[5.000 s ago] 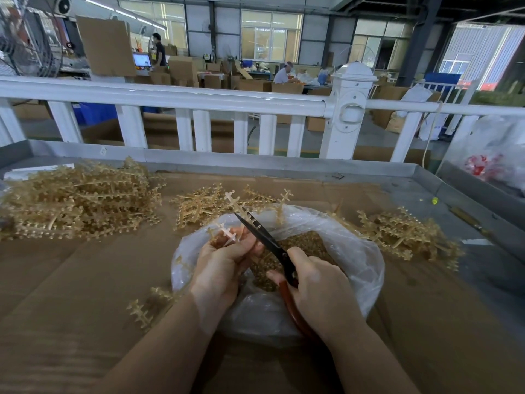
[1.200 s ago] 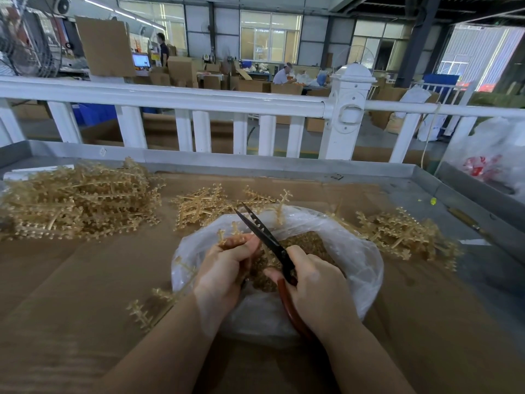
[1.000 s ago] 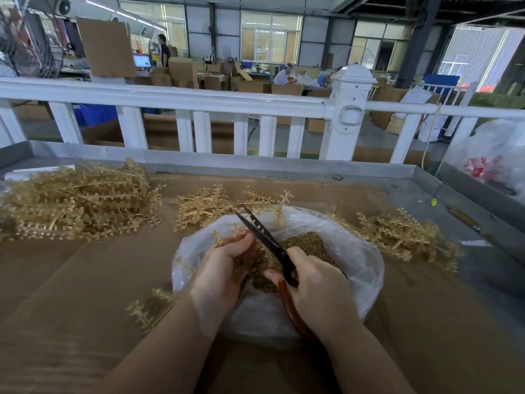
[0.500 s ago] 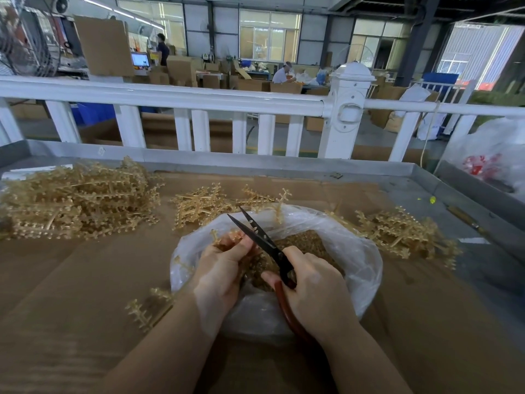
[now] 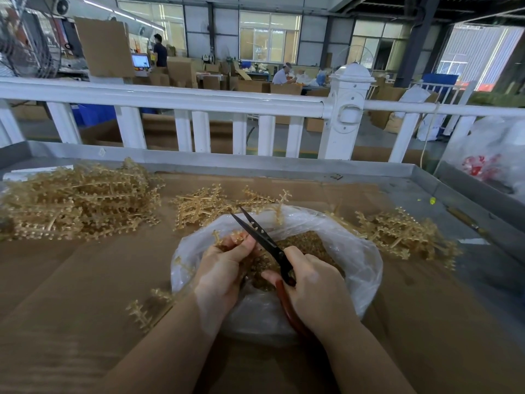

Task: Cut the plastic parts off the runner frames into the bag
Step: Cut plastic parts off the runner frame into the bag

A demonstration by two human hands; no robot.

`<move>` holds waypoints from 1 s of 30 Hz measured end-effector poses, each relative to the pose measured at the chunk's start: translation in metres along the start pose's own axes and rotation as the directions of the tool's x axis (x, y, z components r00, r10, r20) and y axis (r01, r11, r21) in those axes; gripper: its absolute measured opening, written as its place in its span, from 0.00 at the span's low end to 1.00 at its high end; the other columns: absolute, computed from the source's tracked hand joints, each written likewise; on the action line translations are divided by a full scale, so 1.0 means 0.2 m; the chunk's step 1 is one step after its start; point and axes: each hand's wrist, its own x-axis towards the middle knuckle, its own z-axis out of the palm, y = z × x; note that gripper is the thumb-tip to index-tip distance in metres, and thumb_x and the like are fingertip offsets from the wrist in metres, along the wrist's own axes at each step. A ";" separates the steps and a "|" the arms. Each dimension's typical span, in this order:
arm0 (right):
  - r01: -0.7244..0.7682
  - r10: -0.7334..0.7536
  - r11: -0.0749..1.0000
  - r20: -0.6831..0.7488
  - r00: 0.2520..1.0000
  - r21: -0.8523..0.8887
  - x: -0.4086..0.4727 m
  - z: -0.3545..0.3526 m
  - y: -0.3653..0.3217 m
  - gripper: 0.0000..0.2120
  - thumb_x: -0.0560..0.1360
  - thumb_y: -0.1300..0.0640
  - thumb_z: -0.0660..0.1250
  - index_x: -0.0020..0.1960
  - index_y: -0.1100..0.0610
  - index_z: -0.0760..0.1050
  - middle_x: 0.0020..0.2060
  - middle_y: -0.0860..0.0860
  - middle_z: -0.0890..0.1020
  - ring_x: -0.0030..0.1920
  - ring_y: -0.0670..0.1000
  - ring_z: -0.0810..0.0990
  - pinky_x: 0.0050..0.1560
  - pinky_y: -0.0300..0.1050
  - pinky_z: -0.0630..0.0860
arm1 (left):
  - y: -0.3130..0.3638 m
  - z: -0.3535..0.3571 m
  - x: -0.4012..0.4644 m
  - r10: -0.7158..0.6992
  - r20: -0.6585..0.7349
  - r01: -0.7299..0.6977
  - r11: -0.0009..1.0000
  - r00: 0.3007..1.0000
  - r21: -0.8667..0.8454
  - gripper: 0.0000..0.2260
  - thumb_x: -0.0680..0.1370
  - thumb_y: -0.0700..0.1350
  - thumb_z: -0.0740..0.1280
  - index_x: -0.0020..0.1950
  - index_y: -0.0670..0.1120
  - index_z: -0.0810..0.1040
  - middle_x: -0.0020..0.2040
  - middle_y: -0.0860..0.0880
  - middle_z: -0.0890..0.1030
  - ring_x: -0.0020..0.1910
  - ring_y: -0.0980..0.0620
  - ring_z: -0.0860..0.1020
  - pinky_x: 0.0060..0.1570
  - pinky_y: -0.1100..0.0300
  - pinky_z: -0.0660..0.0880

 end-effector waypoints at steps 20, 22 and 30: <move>0.006 -0.006 1.000 0.014 1.000 -0.013 0.01 -0.01 0.00 0.17 0.75 0.39 0.61 0.47 0.52 0.74 0.32 0.46 0.78 0.30 0.44 0.74 0.31 0.33 0.64 | 0.00 0.00 0.01 -0.035 -0.042 0.034 0.999 0.998 -0.026 0.02 0.73 0.34 0.68 0.42 0.40 0.77 0.32 0.46 0.83 0.31 0.51 0.83 0.28 0.61 0.78; 0.004 -0.004 1.000 0.009 1.000 -0.020 0.01 -0.01 0.00 0.17 0.74 0.39 0.62 0.47 0.52 0.74 0.31 0.46 0.78 0.30 0.44 0.75 0.31 0.33 0.64 | -0.01 -0.01 0.02 -0.043 -0.032 0.042 0.999 0.999 -0.025 0.02 0.73 0.35 0.68 0.44 0.39 0.77 0.33 0.45 0.83 0.33 0.50 0.83 0.29 0.60 0.78; -0.109 0.117 0.991 -0.099 0.988 0.083 0.00 -0.01 0.01 0.16 0.72 0.39 0.66 0.50 0.50 0.77 0.36 0.46 0.80 0.38 0.46 0.79 0.39 0.43 0.77 | 0.02 -0.07 0.03 -0.052 0.136 0.076 0.981 0.989 -0.177 0.17 0.70 0.41 0.62 0.56 0.40 0.80 0.51 0.43 0.84 0.47 0.48 0.84 0.46 0.56 0.75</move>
